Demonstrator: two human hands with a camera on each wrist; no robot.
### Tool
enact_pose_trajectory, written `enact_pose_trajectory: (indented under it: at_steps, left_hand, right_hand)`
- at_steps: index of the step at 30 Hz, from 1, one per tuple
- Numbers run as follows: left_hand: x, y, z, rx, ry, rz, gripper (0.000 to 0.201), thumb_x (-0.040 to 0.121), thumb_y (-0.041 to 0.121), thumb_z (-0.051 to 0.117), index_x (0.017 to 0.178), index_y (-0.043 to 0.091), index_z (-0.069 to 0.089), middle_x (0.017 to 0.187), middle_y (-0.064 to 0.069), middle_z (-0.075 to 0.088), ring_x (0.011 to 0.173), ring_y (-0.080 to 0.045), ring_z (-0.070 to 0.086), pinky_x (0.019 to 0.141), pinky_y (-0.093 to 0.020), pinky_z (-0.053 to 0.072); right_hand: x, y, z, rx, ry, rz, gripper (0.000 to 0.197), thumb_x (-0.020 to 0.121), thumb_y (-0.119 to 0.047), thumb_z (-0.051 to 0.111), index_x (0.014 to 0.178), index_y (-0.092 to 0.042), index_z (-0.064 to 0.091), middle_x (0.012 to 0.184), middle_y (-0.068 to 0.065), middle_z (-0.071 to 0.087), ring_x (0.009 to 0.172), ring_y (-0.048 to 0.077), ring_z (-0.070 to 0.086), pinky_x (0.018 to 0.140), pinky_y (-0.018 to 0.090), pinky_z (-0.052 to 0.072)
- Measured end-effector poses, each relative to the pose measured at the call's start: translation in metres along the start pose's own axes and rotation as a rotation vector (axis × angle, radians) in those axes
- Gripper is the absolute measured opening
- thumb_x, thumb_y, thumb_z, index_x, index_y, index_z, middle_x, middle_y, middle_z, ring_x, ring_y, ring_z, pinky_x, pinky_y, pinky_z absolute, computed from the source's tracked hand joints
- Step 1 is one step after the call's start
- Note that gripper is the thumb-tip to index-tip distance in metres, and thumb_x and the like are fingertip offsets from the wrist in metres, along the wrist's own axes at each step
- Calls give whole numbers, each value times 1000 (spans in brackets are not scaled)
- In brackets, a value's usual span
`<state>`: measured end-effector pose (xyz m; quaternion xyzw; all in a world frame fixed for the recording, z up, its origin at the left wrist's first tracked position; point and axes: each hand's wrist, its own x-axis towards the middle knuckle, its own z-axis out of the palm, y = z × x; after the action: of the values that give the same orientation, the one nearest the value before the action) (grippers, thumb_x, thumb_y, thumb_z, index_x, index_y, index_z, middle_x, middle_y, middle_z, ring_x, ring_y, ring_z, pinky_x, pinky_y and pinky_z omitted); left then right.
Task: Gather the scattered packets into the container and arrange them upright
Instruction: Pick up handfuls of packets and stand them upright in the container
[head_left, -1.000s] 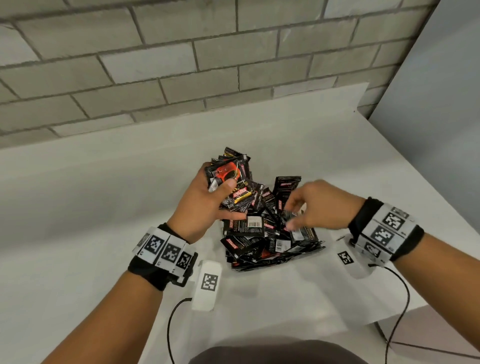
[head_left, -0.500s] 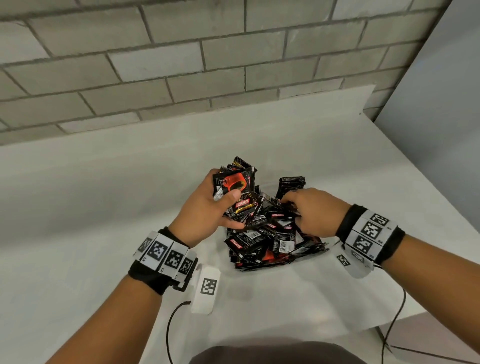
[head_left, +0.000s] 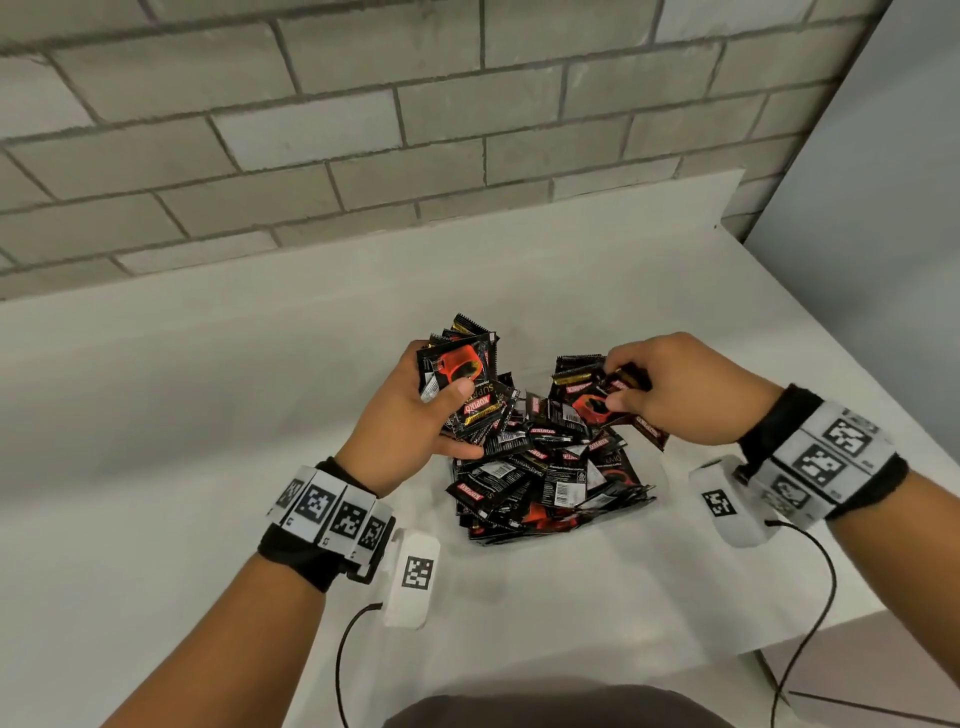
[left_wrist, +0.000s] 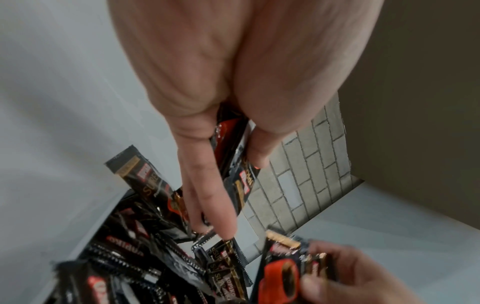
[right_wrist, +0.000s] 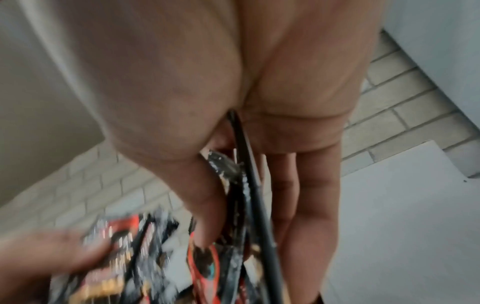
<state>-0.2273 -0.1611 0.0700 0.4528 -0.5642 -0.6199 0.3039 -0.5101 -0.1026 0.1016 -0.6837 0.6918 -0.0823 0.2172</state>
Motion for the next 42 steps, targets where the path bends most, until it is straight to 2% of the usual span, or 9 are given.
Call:
enact_pose_trajectory:
  at_steps: [4,12,16,21,24,29,34,38,42]
  left_hand:
    - [-4,3,9,-42,-59,-7,39,100,19,63,135,19,47,135,-1,59,113,-27,70,71,-49,65]
    - [-11,12,28,-89,-362,-91,57,94,22,72,142,25,42,138,-4,61,115,-30,70,79,-51,63]
    - [-8,8,27,-69,-287,-79,56,97,11,67,145,23,41,133,-11,65,107,-33,73,71,-54,63]
    - [-8,5,14,-129,-155,-79,50,99,11,63,144,21,43,134,-13,65,106,-35,74,73,-58,63]
    - [-11,9,14,-189,-198,-80,55,96,14,64,146,19,42,134,-13,66,106,-37,73,75,-55,63]
    - [-14,23,27,-251,-322,-118,57,96,34,66,147,22,45,137,-9,65,111,-36,72,75,-51,63]
    - [-6,25,30,-174,-251,-97,55,90,28,68,141,18,51,127,-11,70,102,-35,75,67,-48,64]
    - [-1,20,13,-171,-118,-31,42,99,20,63,140,16,53,125,-12,72,100,-37,75,64,-47,64]
    - [-1,11,-7,-131,-6,-27,44,99,21,65,141,18,52,127,-11,70,102,-37,75,69,-52,63]
  right_hand:
    - [-18,-19,-32,238,14,-64,13,87,-39,73,94,-31,67,72,-3,69,64,15,62,60,24,46]
    - [0,-45,4,247,-72,-146,35,74,-47,84,100,-30,68,97,-12,66,87,8,62,75,27,45]
    - [3,-50,5,368,15,-152,50,57,-36,96,97,-34,65,90,-9,63,77,10,62,71,28,52]
    - [-2,-41,-17,516,131,-206,42,79,-9,83,110,-32,65,105,-7,63,79,3,63,84,29,53]
    - [-4,-46,-19,715,127,-247,54,72,-5,88,116,-25,63,110,3,59,70,5,60,78,25,53]
    - [7,-50,3,476,157,-225,71,51,-33,99,110,-39,60,106,-6,53,65,5,54,65,23,48]
    - [9,-53,-5,400,246,-291,71,47,-48,96,104,-28,59,93,-2,56,70,8,55,64,27,53]
    - [17,-24,-16,450,208,-142,34,69,-41,90,85,-22,66,72,-3,63,61,7,54,63,26,46]
    - [20,2,8,-87,-112,-80,10,79,-33,81,77,-28,73,62,-18,62,64,-4,59,61,18,40]
